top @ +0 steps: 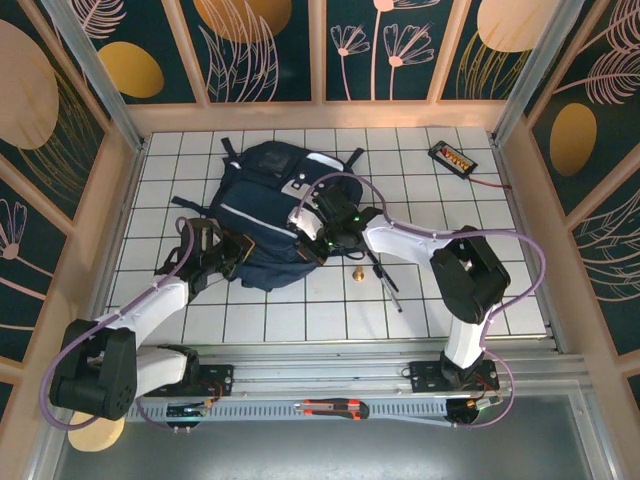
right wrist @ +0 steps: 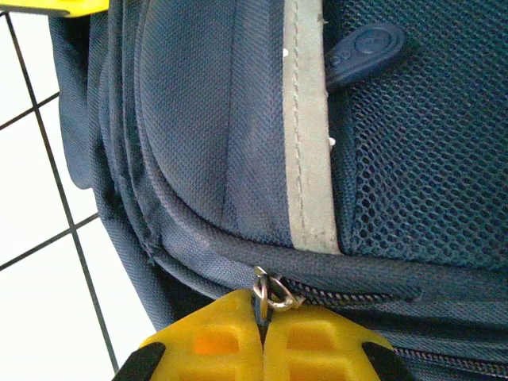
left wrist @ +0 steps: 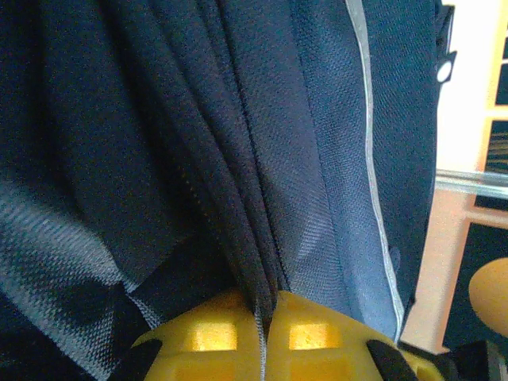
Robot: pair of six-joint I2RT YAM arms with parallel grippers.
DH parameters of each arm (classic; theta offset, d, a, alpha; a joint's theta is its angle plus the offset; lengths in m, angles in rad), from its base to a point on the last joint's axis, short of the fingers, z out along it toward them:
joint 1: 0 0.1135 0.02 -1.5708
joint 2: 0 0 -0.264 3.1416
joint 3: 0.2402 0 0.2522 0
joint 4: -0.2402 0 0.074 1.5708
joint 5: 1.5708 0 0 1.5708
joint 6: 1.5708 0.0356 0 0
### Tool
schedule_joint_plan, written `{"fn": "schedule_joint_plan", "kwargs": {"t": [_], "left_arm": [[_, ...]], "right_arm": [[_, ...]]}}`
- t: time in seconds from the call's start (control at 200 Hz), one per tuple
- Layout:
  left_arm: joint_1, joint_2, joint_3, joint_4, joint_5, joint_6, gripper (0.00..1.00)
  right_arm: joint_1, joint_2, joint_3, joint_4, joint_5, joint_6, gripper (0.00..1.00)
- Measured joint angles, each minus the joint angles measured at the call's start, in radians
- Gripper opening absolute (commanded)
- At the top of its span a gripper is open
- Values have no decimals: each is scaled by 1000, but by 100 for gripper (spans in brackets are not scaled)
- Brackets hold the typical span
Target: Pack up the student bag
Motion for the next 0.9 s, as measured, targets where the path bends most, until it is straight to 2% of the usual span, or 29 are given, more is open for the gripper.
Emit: {"fn": "schedule_joint_plan", "kwargs": {"t": [0.165, 0.25, 0.285, 0.29, 0.295, 0.3, 0.315, 0.45, 0.56, 0.646, 0.761, 0.901], "left_arm": [[-30, 8, -17, 51, -63, -52, 1], [-35, 3, -3, 24, -84, -38, 44], [-41, -11, 14, -16, -90, -21, 70], [-42, -13, 16, -20, -92, -17, 76], [-42, -15, 18, -26, -92, -13, 87], [-42, -18, 21, -32, -93, -10, 93], [-44, -28, 31, -56, -95, -1, 98], [-25, -117, 132, -214, -79, 120, 99], [80, -93, 272, -348, -42, 275, 99], [134, 53, 472, -491, -52, 470, 99], [139, 284, 748, -633, -82, 706, 97], [140, 478, 924, -732, -115, 907, 88]], "right_arm": [[31, 11, 31, -30, 33, 114, 0], [35, 14, 42, -39, 49, 138, 0], [34, 14, 42, -39, 51, 141, 0], [34, 14, 42, -39, 52, 141, 0], [32, 14, 42, -39, 53, 140, 0], [32, 14, 42, -39, 53, 141, 0], [31, 14, 42, -39, 53, 140, 0], [-2, 5, 42, -46, 44, 109, 0], [-33, -18, 39, -55, 30, 69, 0], [-45, -37, 31, -56, 29, 31, 0], [-49, -40, 28, -64, 29, -21, 0], [-59, -40, 28, -82, 30, -67, 0]]}}
